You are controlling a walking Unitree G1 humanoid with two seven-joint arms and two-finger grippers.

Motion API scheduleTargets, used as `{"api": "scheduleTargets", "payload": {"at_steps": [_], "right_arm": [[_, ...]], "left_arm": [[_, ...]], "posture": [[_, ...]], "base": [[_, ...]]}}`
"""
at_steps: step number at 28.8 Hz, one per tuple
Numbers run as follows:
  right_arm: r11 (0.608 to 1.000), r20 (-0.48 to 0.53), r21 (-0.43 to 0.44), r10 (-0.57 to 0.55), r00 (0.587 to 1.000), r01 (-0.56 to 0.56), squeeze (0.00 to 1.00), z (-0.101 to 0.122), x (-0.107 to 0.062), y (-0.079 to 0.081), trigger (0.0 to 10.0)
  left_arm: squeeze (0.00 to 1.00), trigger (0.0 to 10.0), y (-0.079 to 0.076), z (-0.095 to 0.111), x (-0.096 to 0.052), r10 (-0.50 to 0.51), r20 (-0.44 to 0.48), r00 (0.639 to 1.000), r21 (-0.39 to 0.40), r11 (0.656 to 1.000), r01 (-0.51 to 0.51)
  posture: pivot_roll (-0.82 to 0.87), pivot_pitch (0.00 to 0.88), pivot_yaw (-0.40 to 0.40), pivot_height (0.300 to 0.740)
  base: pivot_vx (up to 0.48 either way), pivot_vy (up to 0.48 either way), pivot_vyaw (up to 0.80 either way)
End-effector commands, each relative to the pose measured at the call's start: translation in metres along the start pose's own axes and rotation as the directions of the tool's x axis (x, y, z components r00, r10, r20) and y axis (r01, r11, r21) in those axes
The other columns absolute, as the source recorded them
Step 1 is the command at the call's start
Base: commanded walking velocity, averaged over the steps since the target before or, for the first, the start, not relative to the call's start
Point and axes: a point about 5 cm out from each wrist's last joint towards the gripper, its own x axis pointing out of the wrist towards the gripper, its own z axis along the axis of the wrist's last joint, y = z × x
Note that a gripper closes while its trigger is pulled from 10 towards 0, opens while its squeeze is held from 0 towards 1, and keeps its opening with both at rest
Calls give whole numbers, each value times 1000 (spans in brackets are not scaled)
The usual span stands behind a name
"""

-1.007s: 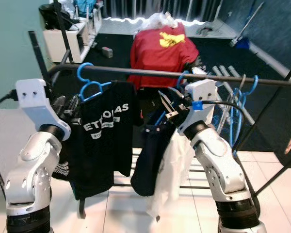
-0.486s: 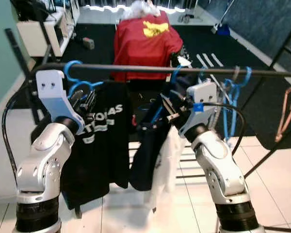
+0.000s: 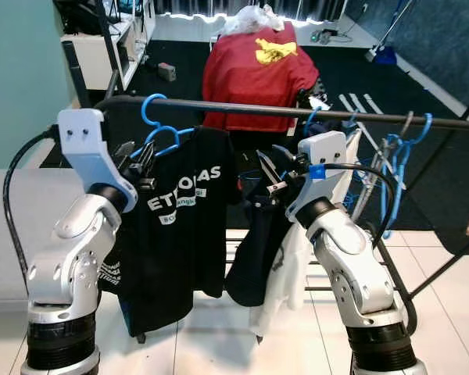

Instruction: Hang hanger

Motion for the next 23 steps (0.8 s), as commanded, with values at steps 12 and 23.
{"api": "scheduleTargets", "payload": {"at_steps": [12, 23], "right_arm": [[988, -244, 46, -129, 961, 144, 1000, -40, -2, -32, 10000], [979, -224, 174, -64, 972, 105, 0, -42, 39, -49, 10000]], "left_arm": [[0, 10000, 4, -11, -5, 12, -37, 999, 3, 1000, -12], [0, 10000, 7, -13, -10, 19, -53, 998, 39, 999, -17]], "posture": [[7, 82, -47, 740], [26, 130, -58, 740]], "base": [[0, 0, 0], [0, 0, 0]]}}
